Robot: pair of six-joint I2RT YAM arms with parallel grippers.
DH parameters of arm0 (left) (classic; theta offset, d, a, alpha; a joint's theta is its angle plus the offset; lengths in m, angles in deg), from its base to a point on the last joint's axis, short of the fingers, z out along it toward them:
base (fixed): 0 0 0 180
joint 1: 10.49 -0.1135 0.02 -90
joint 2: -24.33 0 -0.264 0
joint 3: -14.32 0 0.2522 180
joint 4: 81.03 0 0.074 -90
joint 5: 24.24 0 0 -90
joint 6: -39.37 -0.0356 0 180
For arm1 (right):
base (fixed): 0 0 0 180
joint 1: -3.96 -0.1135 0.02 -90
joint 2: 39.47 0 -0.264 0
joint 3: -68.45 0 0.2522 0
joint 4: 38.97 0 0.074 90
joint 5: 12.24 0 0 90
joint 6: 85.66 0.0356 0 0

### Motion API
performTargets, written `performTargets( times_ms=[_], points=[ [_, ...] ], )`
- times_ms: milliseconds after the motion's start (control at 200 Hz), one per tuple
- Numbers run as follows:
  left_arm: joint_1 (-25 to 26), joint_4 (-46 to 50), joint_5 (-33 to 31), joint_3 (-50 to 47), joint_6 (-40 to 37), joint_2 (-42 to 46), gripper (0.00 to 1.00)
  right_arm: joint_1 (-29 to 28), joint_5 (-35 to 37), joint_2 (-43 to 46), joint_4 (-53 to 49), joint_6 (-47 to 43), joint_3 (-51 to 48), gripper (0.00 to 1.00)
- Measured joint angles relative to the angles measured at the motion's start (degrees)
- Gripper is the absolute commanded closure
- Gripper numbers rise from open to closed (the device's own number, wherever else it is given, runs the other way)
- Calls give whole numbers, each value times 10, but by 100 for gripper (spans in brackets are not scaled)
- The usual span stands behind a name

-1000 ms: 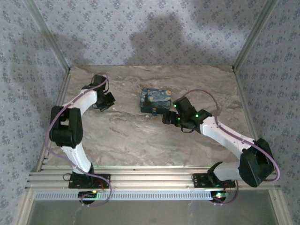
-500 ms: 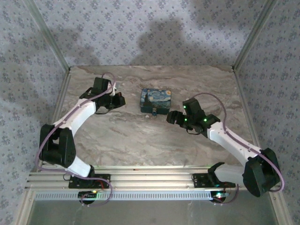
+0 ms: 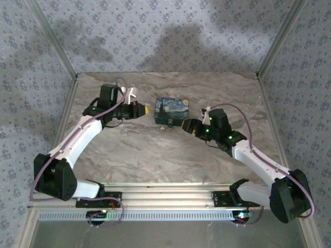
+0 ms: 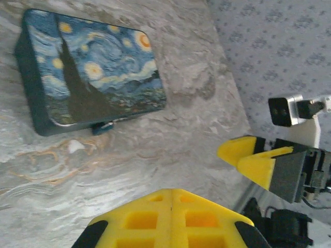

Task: Unlock the padlock with the key

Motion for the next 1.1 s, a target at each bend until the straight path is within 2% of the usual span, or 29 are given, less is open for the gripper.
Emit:
performTargets(
  times_ms=[90, 195, 535, 779, 1099],
  points=[
    [3, -1, 27, 1, 5, 0, 100, -10, -11, 5, 37, -7, -1, 52],
    [10, -2, 49, 2, 13, 0, 100, -29, -23, 10, 73, -16, -1, 56],
    [22, -27, 52, 2, 83, 7, 100, -86, -21, -12, 116, -97, 30, 53],
    [23, -37, 51, 10, 141, 13, 100, -94, -18, -82, 161, -135, 75, 54],
    [25, -37, 50, 12, 194, 14, 100, -148, -11, -151, 180, -214, 135, 56]
  ],
)
